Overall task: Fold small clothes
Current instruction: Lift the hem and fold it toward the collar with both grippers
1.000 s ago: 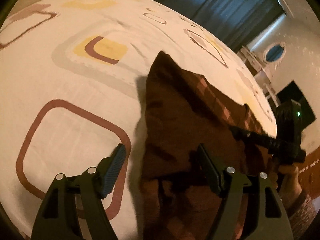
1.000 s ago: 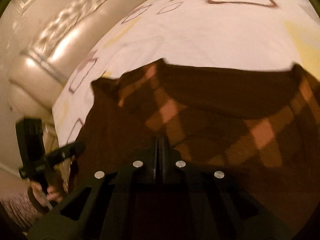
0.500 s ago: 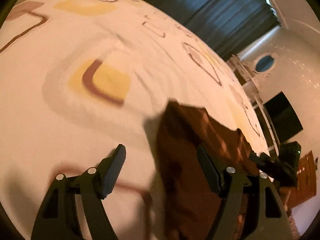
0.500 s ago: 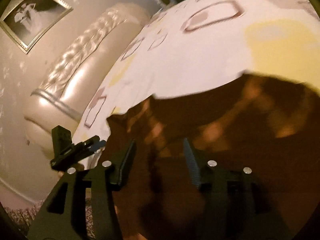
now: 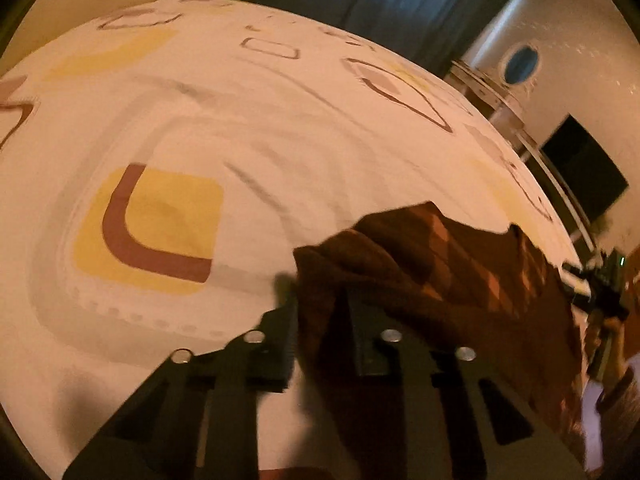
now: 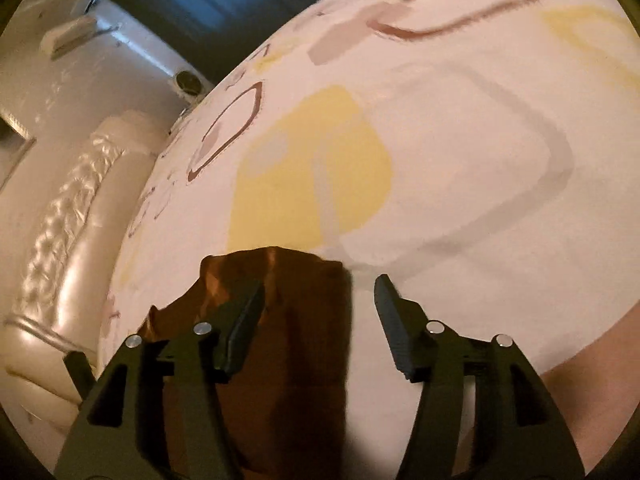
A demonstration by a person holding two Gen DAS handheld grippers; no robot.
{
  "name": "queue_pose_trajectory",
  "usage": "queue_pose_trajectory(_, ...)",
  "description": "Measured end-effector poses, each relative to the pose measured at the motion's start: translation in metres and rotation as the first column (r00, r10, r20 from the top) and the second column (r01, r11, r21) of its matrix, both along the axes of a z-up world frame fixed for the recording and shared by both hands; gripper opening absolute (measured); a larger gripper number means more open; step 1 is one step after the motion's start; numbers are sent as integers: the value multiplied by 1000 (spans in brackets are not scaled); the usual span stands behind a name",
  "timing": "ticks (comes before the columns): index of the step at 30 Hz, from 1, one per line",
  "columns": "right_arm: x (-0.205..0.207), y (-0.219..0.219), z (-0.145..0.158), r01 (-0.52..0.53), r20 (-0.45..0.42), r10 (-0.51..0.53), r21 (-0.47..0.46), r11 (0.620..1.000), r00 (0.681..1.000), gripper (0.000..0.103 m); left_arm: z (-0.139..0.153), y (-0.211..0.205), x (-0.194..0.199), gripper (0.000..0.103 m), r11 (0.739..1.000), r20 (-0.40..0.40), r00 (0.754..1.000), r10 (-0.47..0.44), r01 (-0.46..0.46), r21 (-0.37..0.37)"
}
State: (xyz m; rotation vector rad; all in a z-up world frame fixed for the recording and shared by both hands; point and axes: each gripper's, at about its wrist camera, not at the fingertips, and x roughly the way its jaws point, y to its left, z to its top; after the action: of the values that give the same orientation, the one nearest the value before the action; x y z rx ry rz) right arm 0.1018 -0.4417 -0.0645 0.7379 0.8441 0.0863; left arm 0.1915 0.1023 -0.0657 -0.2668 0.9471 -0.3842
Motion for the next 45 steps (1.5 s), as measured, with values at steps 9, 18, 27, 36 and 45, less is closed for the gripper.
queue_pose_trajectory(9,10,6,-5,-82,39,79,72,994,996,46,3,7,0,54,983,-44,998,43,-50,-178)
queue_pose_trajectory(18,17,21,-16,-139,0,139,50,989,990,9,1,4,1,7,996,-39,997,66,-68,-60)
queue_pose_trajectory(27,-1,11,-18,-36,43,37,-13,999,998,7,2,11,-4,5,977,-10,977,212,-212,-1)
queue_pose_trajectory(36,-2,1,-26,5,66,-8,39,999,998,8,-3,8,11,5,978,-41,977,208,-208,14)
queue_pose_trajectory(45,-36,-14,-33,-72,41,65,178,982,997,30,1,23,-39,39,987,-118,992,31,-49,-152)
